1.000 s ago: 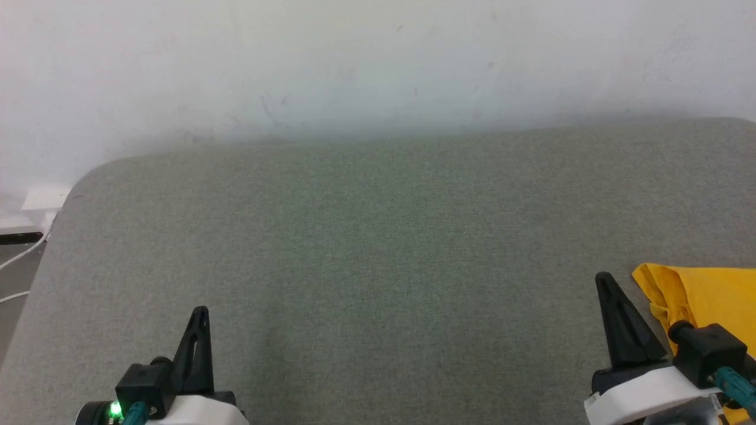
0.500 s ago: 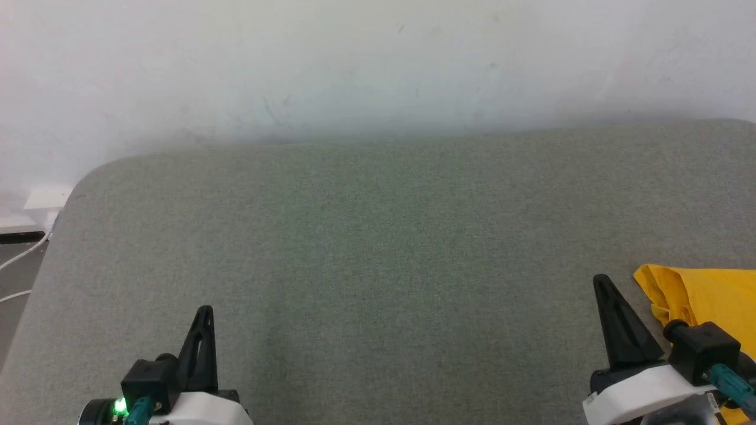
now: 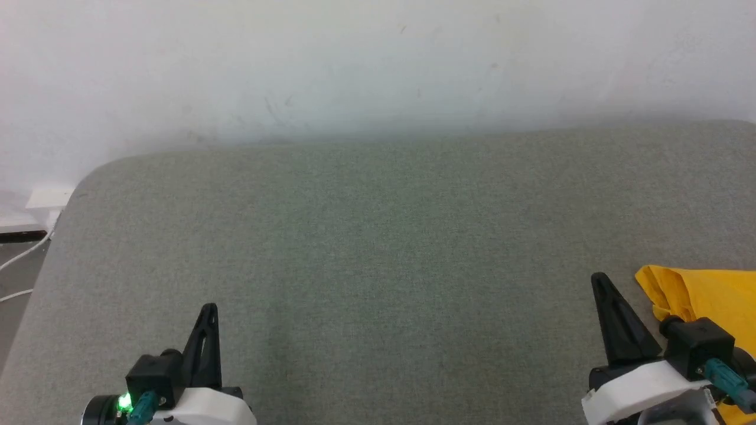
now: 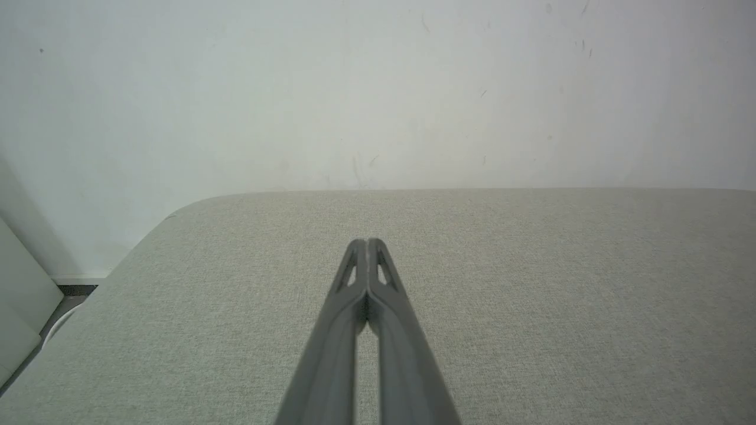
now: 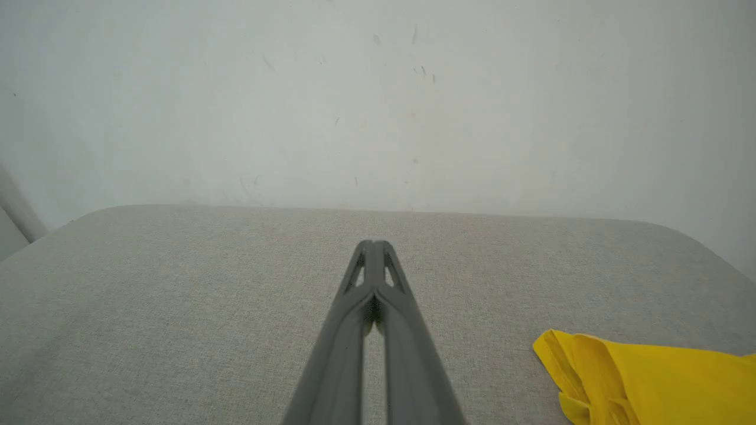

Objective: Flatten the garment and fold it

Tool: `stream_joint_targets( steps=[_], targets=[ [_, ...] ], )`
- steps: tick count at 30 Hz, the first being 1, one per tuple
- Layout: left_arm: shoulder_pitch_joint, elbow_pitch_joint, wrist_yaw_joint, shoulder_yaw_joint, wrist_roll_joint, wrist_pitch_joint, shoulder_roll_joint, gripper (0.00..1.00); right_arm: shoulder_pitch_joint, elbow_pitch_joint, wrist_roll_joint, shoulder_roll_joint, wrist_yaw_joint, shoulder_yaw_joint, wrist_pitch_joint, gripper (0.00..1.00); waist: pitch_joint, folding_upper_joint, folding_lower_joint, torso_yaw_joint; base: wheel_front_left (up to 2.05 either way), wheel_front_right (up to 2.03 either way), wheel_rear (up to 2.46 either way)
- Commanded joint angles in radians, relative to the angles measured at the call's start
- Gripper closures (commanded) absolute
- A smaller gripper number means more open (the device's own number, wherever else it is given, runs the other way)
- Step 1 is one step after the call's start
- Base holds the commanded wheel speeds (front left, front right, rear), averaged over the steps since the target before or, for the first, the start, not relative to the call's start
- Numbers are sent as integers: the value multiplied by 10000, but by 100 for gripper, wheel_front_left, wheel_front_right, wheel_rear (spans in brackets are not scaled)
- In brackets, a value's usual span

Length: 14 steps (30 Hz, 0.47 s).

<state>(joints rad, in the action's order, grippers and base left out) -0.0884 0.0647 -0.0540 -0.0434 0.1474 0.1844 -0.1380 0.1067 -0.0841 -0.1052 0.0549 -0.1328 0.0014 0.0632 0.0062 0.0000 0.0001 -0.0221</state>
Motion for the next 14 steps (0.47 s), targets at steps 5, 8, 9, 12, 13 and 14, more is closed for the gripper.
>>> stream_joint_targets(
  steps=[5,8,9,12,13,14],
  targets=[
    [235,-88,66,65,-214,-125,84,100,-217,71,129,-15,7,-5,-38,100,-4,0,0,13,0,0,0],
    [258,-108,83,78,-259,-186,113,100,-248,99,162,-16,7,-5,-59,100,-6,0,0,20,0,0,0],
    [266,-115,88,82,-274,-207,122,100,-258,108,173,-17,7,-5,-66,100,-6,0,0,23,0,0,0],
    [289,-134,105,95,-319,-268,150,100,-288,135,206,-18,8,-6,-87,100,-9,0,0,30,0,0,0],
    [296,-141,111,100,-334,-288,160,100,-298,145,217,-18,8,-6,-94,100,-9,0,0,33,0,0,0],
    [304,-148,116,104,-349,-309,169,100,-308,154,228,-19,8,-6,-101,100,-10,0,0,35,0,0,0]
  ],
)
